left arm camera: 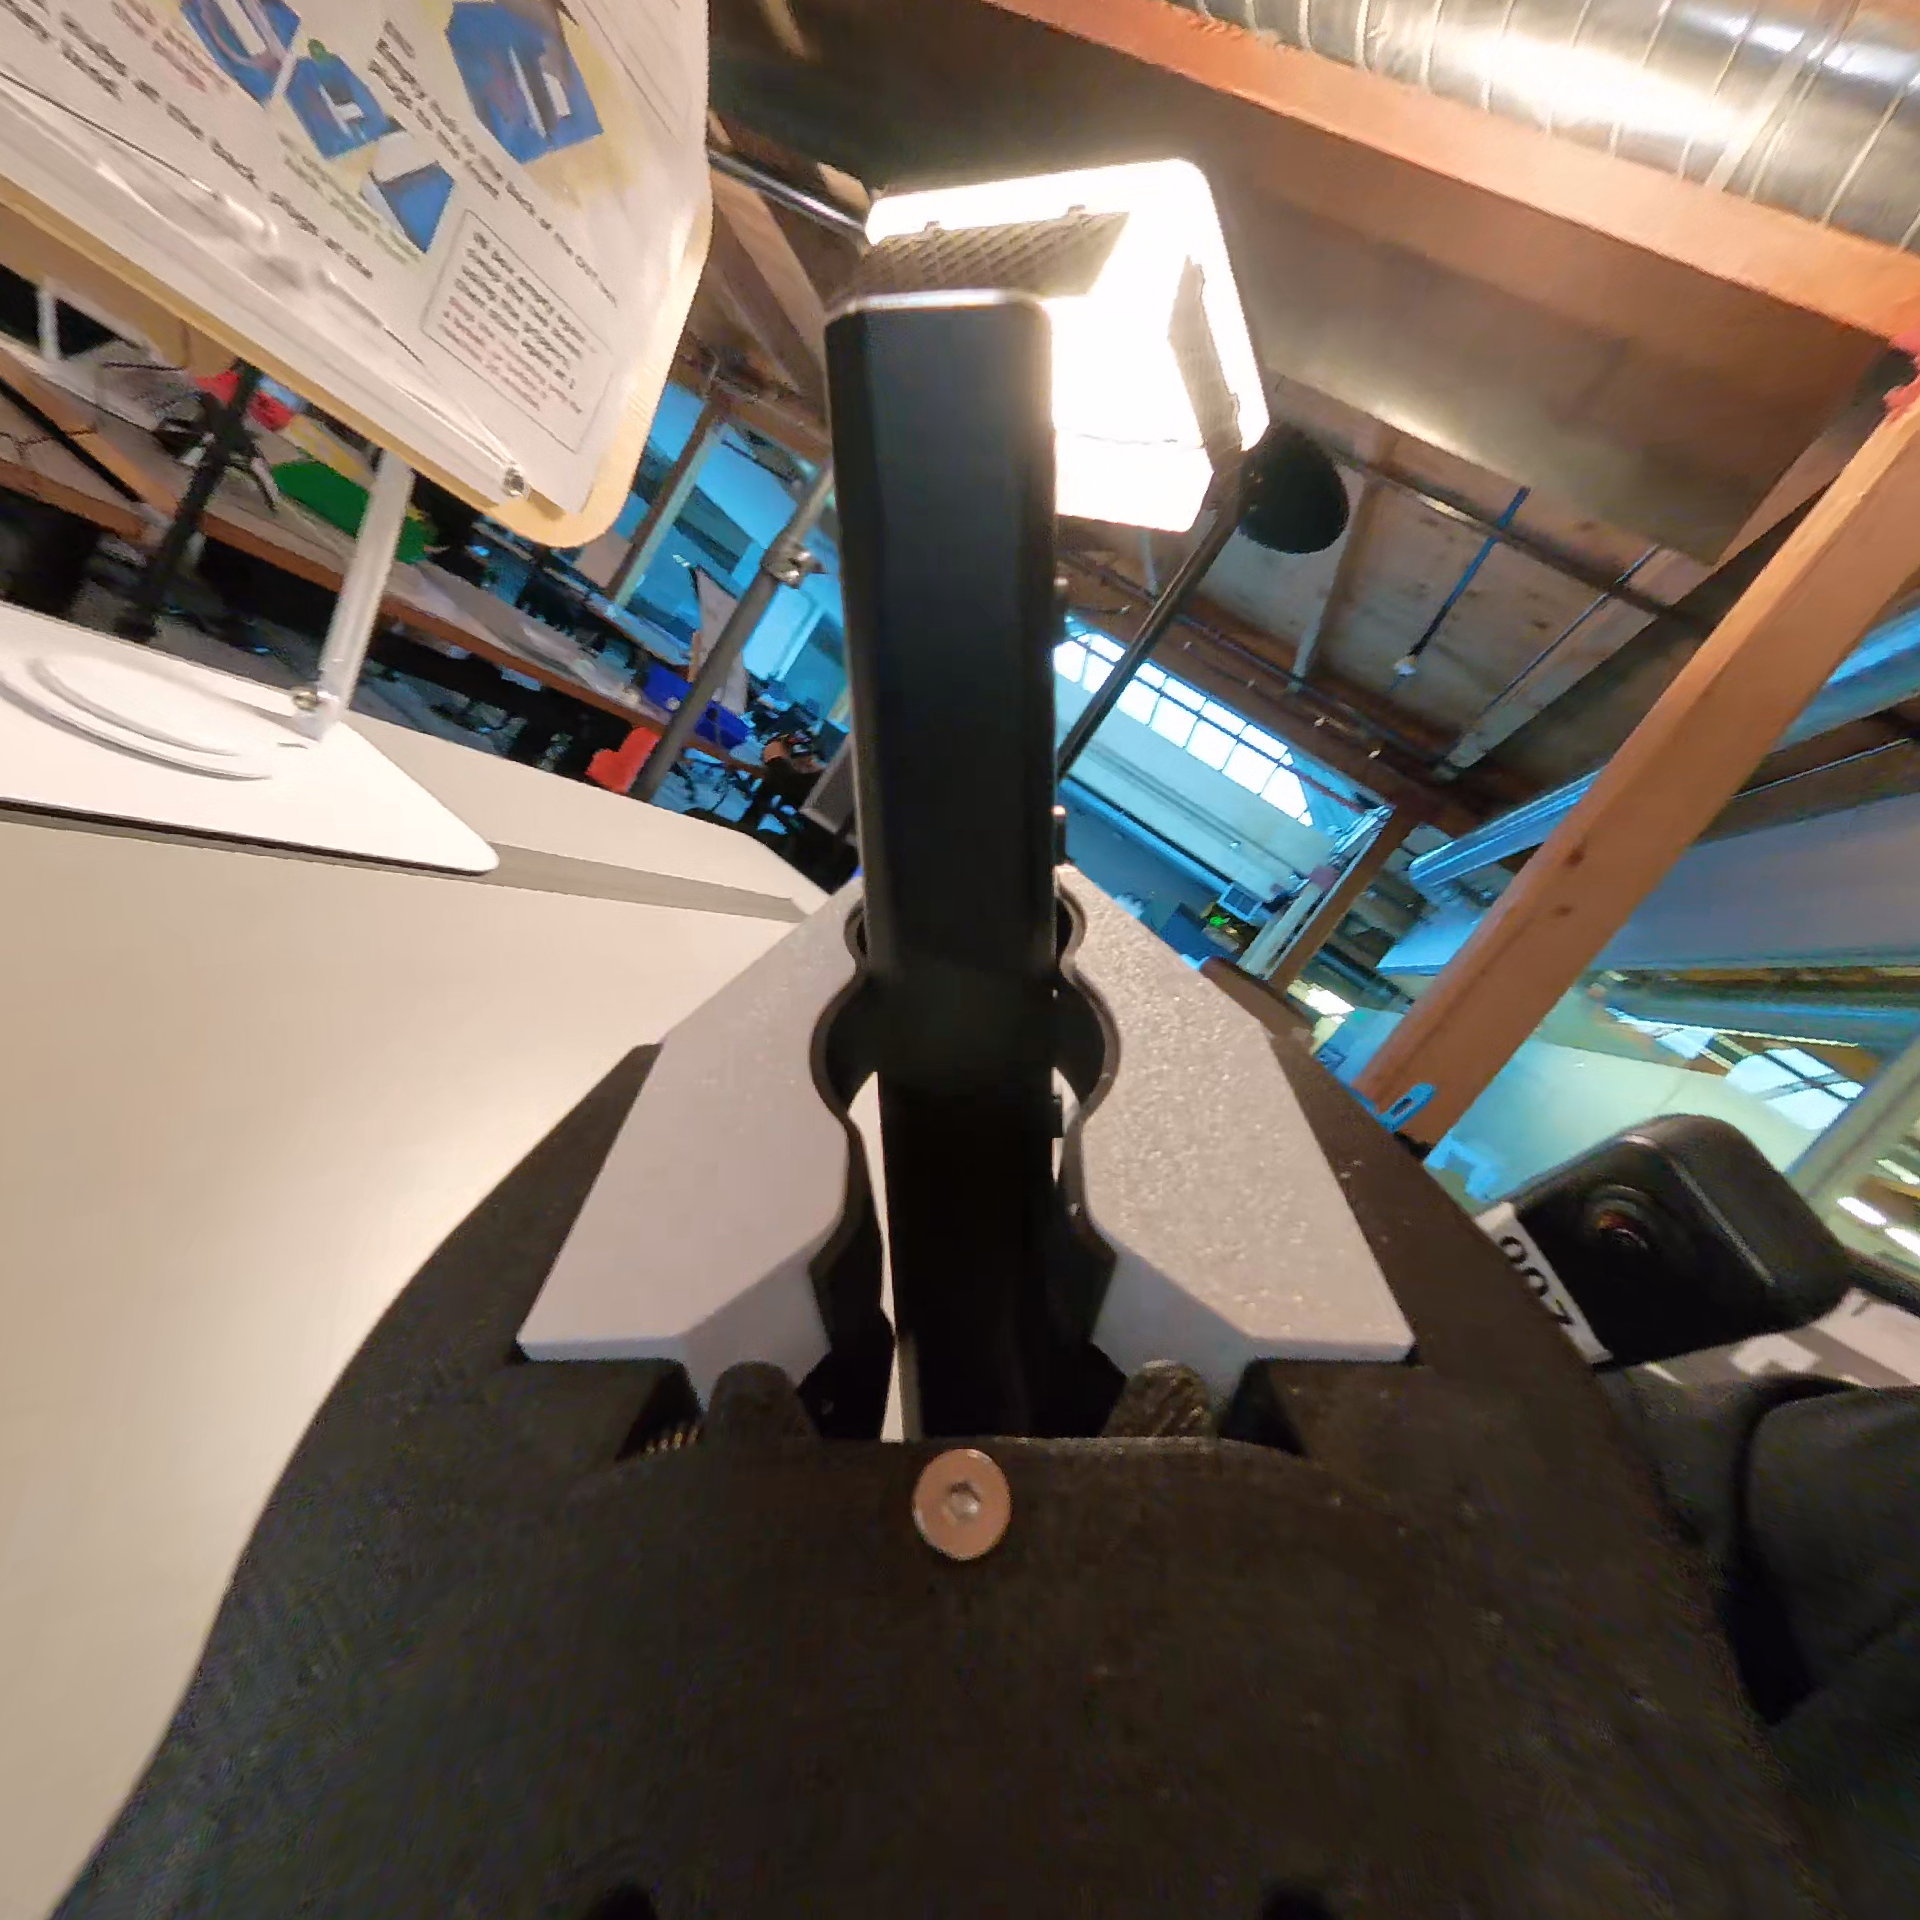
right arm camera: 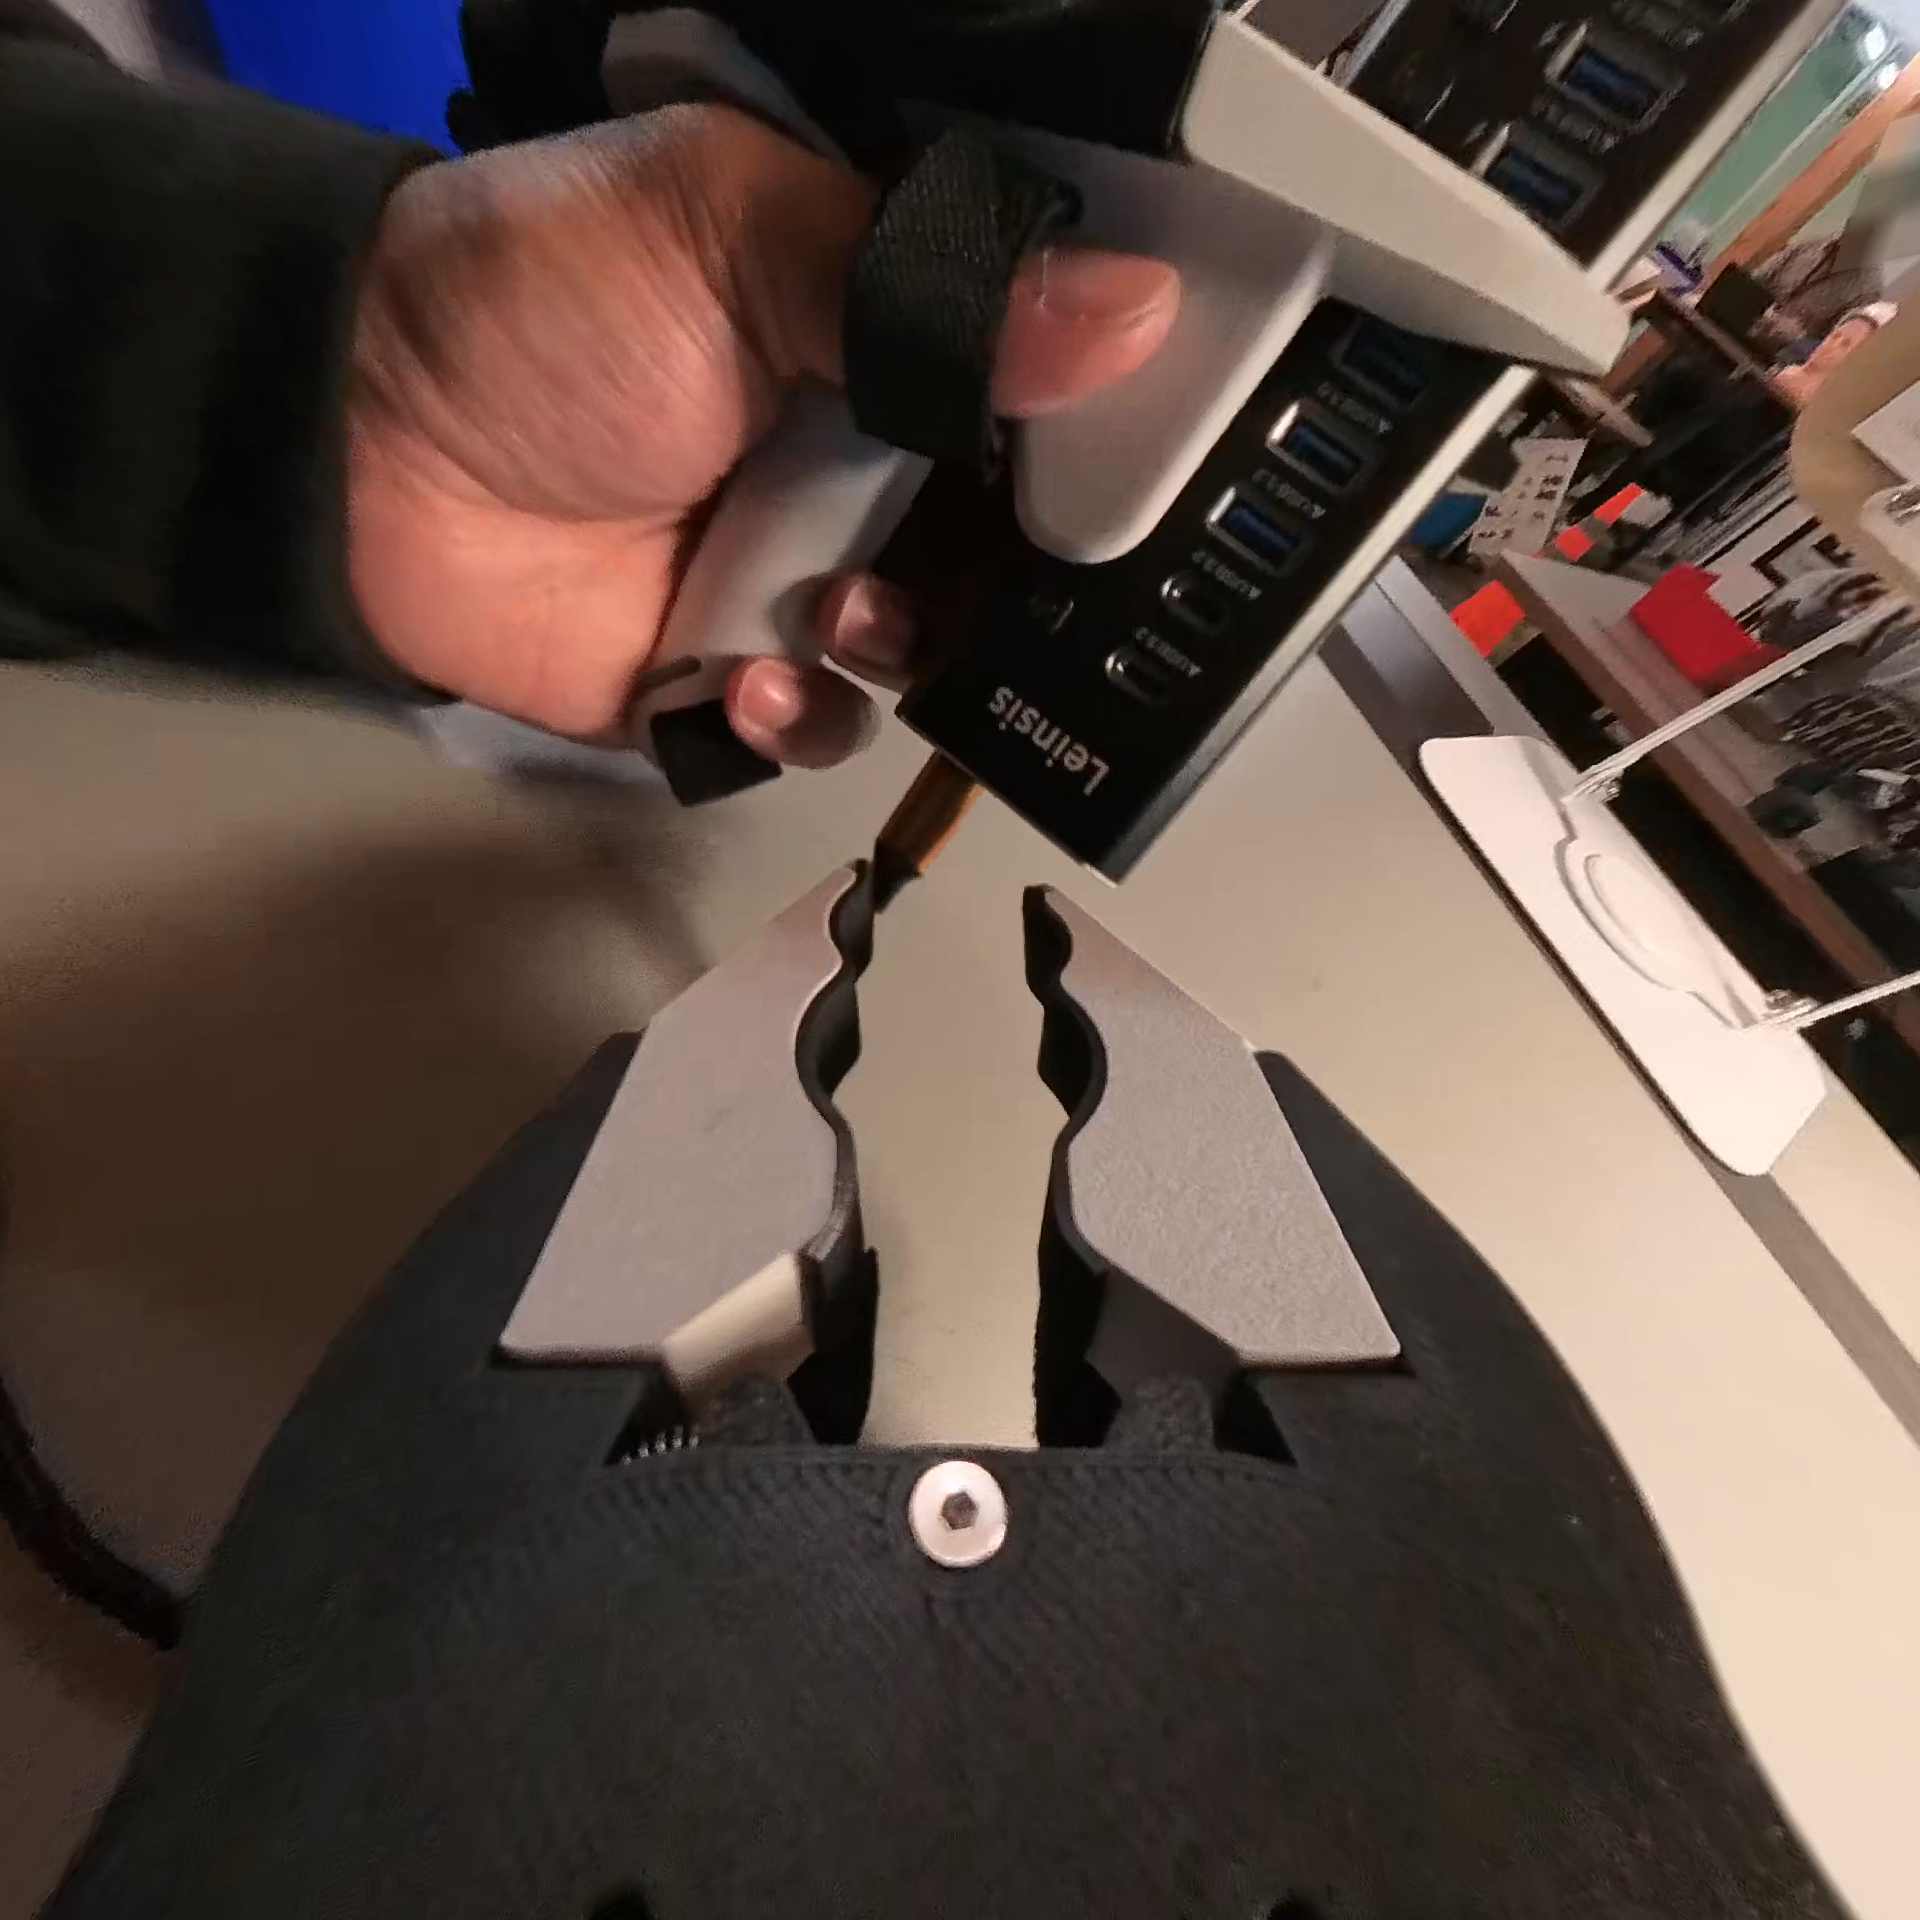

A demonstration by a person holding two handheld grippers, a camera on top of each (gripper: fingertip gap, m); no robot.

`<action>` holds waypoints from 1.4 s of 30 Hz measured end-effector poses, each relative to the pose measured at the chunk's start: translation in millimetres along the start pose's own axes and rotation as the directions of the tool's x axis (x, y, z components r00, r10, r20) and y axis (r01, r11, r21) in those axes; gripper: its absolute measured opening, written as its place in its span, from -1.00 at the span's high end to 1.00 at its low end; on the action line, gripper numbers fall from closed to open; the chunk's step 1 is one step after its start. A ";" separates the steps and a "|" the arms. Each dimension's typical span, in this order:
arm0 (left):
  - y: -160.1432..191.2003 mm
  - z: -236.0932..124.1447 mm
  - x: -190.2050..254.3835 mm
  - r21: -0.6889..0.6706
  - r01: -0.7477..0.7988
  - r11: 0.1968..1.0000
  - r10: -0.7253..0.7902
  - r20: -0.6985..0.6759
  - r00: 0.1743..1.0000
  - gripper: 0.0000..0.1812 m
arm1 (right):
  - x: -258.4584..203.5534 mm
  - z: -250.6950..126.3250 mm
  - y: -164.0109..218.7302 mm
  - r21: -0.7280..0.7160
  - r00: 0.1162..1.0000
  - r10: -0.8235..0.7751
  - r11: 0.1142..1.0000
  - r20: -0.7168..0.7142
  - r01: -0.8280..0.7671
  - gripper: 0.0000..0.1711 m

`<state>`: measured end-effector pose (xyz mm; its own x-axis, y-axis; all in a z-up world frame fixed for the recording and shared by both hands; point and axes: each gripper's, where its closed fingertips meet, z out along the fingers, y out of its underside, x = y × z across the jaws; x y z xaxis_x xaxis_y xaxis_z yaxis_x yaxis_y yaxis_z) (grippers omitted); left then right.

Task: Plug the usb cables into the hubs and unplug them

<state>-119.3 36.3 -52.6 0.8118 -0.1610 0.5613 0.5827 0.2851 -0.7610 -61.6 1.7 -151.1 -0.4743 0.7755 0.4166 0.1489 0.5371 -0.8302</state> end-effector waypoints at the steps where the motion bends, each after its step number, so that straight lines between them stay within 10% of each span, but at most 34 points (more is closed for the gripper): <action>1: 0.7 1.6 4.5 0.010 0.013 1.000 -0.013 -0.020 1.000 0.68 | -1.1 -0.5 -1.2 0.002 1.000 0.024 1.000 0.013 -0.024 0.66; 22: 46.9 19.8 47.6 -0.237 -0.026 0.971 -0.031 -0.230 0.973 0.43 | 32.8 -32.3 17.5 -0.032 0.998 0.054 0.998 -0.012 -0.054 0.91; 42: 79.5 8.7 86.0 -0.272 -0.391 0.879 0.241 -0.453 0.858 0.59 | 0.7 -50.2 -3.3 0.020 0.870 0.328 0.933 0.368 -0.360 0.95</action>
<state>-3.5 53.4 -62.0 0.8545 -0.4970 0.1510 0.2055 0.0565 -0.9770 -18.8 17.1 -129.5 -0.6832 0.7288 -0.0458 0.2920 0.2151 -0.9319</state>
